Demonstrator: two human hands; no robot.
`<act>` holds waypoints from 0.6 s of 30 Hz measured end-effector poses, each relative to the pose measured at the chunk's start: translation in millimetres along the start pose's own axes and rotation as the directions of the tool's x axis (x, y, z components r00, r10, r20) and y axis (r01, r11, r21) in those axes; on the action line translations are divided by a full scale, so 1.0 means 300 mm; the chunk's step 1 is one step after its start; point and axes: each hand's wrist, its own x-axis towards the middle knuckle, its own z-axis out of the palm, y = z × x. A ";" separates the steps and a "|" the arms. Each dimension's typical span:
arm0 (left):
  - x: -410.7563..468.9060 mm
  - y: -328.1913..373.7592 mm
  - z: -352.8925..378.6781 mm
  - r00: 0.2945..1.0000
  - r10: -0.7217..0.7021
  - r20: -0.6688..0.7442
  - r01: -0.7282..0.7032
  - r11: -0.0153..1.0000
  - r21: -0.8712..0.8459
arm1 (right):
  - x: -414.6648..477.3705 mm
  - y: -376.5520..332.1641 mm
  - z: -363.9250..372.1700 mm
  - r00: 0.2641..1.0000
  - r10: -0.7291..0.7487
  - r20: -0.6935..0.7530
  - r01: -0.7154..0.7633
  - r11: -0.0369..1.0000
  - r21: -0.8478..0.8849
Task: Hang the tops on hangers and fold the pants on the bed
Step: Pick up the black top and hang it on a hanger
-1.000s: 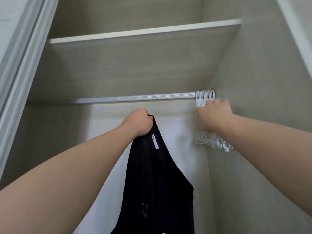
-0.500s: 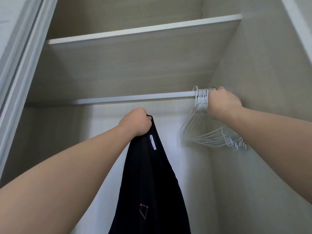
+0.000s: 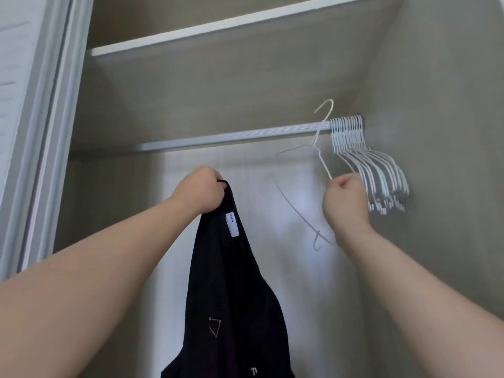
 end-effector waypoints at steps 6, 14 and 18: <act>-0.078 -0.037 -0.043 1.000 -0.014 0.021 0.014 1.000 -0.027 | -0.109 0.080 0.059 0.940 0.240 0.241 -0.305 0.907 0.289; -0.209 -0.124 -0.004 0.984 -0.157 0.080 0.170 0.967 -0.188 | -0.184 0.062 0.059 0.873 0.302 0.382 -0.370 0.922 0.116; -0.281 -0.166 0.055 0.977 -0.176 0.122 0.203 0.944 -0.260 | -0.326 0.069 -0.004 0.894 0.267 0.360 -0.339 0.928 0.155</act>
